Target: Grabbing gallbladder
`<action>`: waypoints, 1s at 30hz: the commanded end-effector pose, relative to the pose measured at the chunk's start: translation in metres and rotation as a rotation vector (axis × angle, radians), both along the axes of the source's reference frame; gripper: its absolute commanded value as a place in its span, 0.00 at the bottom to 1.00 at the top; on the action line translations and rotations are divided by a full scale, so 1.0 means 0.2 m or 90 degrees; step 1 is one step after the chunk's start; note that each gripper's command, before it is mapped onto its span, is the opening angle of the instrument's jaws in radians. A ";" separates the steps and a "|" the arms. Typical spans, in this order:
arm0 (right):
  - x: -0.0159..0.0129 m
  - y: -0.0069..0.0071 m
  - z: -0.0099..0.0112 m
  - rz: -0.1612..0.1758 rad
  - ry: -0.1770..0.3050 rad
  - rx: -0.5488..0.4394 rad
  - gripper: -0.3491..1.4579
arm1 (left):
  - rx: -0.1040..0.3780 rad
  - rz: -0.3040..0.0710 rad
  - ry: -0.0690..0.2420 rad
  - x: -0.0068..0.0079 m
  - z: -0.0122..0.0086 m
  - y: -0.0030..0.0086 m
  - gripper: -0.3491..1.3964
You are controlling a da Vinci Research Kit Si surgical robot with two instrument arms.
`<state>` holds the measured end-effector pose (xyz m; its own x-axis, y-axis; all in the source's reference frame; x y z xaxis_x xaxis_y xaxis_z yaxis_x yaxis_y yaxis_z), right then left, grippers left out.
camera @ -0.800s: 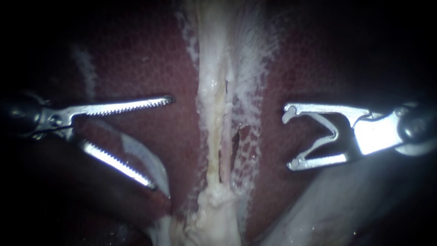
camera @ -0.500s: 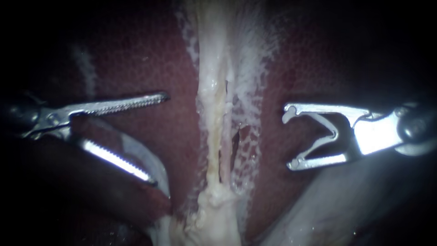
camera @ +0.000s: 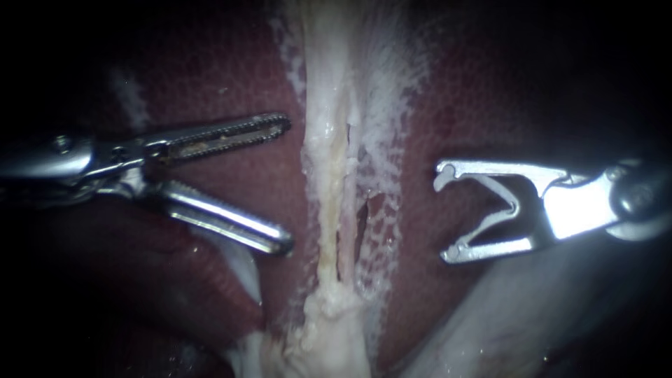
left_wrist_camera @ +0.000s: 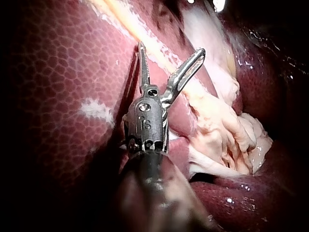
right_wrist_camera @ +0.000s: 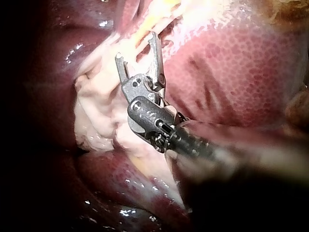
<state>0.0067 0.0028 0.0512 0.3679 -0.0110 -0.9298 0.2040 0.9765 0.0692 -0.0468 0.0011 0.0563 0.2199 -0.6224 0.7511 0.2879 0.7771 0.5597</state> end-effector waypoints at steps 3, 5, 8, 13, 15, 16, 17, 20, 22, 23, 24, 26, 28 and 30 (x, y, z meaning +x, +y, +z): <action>0.000 0.000 0.000 0.000 0.000 0.000 0.52 | 0.010 -0.007 0.001 -0.001 0.001 0.001 0.73; 0.000 0.000 0.000 0.000 0.000 0.000 0.52 | 0.013 -0.009 0.001 -0.002 0.002 0.002 0.72; 0.000 0.000 0.000 0.000 0.000 0.000 0.52 | 0.020 -0.014 0.001 -0.003 0.003 0.003 0.70; 0.000 0.000 0.000 0.000 0.000 0.000 0.52 | 0.038 -0.026 0.002 -0.005 0.005 0.005 0.64; 0.000 0.000 0.000 0.000 0.000 0.000 0.52 | 0.048 -0.033 0.002 -0.005 0.006 0.006 0.59; 0.000 0.000 0.000 0.000 0.000 0.000 0.52 | 0.058 -0.038 0.001 -0.004 0.007 0.006 0.54; 0.000 0.000 0.000 0.000 0.000 0.000 0.52 | 0.065 -0.041 0.001 -0.004 0.007 0.006 0.48; 0.000 0.000 0.000 -0.001 0.000 -0.003 0.52 | 0.083 -0.050 0.001 -0.002 0.009 0.008 0.34; 0.000 0.000 0.000 -0.001 0.000 -0.003 0.52 | 0.091 -0.053 0.002 0.000 0.011 0.009 0.19; 0.000 0.000 0.000 -0.001 0.000 -0.003 0.52 | 0.097 -0.057 0.002 0.000 0.012 0.009 0.09; 0.000 0.000 0.000 -0.001 0.000 -0.003 0.52 | 0.101 -0.058 0.004 0.001 0.012 0.009 0.00; 0.000 0.000 0.000 -0.001 0.000 -0.003 0.52 | 0.106 -0.059 0.009 0.003 0.014 0.010 0.00; 0.000 0.000 0.000 -0.001 0.000 -0.003 0.52 | 0.109 -0.063 0.014 0.004 0.015 0.011 0.00; 0.000 0.000 0.000 -0.001 0.000 -0.003 0.52 | 0.116 -0.069 0.021 0.005 0.017 0.011 0.00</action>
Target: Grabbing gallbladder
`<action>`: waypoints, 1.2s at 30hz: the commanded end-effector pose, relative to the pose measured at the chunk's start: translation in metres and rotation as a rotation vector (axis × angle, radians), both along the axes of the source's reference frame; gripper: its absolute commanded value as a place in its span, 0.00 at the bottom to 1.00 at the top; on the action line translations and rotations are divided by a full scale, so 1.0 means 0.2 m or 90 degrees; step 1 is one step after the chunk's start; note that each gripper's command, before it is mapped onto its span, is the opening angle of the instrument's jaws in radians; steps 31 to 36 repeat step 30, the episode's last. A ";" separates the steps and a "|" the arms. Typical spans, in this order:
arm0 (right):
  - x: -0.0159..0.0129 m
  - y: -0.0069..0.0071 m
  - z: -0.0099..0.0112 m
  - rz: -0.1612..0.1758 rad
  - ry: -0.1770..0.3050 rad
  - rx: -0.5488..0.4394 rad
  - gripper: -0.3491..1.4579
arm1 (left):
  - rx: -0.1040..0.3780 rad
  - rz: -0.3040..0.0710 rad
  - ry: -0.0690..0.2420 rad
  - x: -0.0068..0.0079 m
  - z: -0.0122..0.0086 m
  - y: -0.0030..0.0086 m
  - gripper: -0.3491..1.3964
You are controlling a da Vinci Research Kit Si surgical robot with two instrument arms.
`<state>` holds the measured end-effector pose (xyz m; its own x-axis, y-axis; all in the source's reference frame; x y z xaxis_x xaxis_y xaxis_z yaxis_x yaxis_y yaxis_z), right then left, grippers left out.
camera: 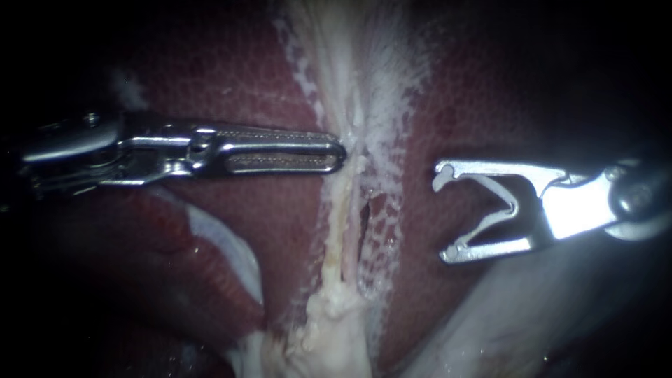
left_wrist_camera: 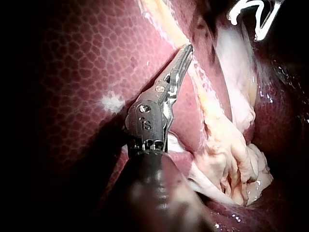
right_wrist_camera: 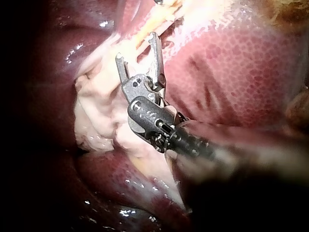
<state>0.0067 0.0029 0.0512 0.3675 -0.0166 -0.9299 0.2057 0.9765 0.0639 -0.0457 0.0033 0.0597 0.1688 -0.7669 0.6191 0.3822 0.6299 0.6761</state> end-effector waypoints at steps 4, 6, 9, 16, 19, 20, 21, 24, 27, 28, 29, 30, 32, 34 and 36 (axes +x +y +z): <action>0.000 0.000 0.000 0.000 0.000 0.000 0.52 | 0.010 -0.006 0.015 0.003 0.002 0.001 0.00; 0.000 0.000 0.000 0.000 0.000 0.000 0.52 | 0.015 -0.008 0.022 0.004 0.003 0.001 0.00; 0.000 0.000 0.000 0.000 0.000 0.000 0.52 | 0.016 -0.012 0.026 0.005 0.003 0.000 0.00; 0.000 0.000 0.000 0.000 0.000 0.000 0.52 | 0.020 -0.020 0.032 0.006 0.002 0.000 0.00; 0.000 0.000 0.000 0.000 0.000 0.000 0.52 | 0.020 -0.023 0.033 0.006 0.002 0.000 0.00; 0.000 0.000 0.000 0.000 0.000 0.000 0.52 | 0.020 -0.024 0.034 0.006 0.002 0.000 0.00; 0.000 0.000 0.000 0.000 0.000 0.000 0.52 | 0.020 -0.026 0.035 0.006 0.002 0.000 0.00; 0.000 0.000 0.000 0.000 0.000 0.000 0.52 | 0.021 -0.026 0.037 0.006 0.002 0.000 0.00; 0.000 0.000 0.000 0.000 0.000 0.000 0.52 | 0.021 -0.025 0.036 0.006 0.001 -0.001 0.00; 0.000 0.000 0.000 0.000 0.000 0.000 0.52 | 0.021 -0.025 0.036 0.006 0.001 -0.001 0.00; 0.000 0.000 0.000 0.000 0.000 0.000 0.52 | 0.022 -0.024 0.035 0.006 0.001 -0.001 0.00; 0.000 0.000 0.000 0.000 0.000 0.000 0.52 | 0.022 -0.024 0.036 0.006 0.001 -0.001 0.00; 0.000 0.000 0.000 0.000 0.000 0.000 0.52 | 0.022 -0.024 0.036 0.006 0.001 -0.001 0.00; 0.000 0.000 0.000 0.000 0.000 0.000 0.52 | 0.022 -0.024 0.036 0.006 0.001 -0.001 0.00; 0.000 0.000 0.000 0.000 0.000 0.000 0.52 | 0.022 -0.024 0.036 0.006 0.001 -0.001 0.00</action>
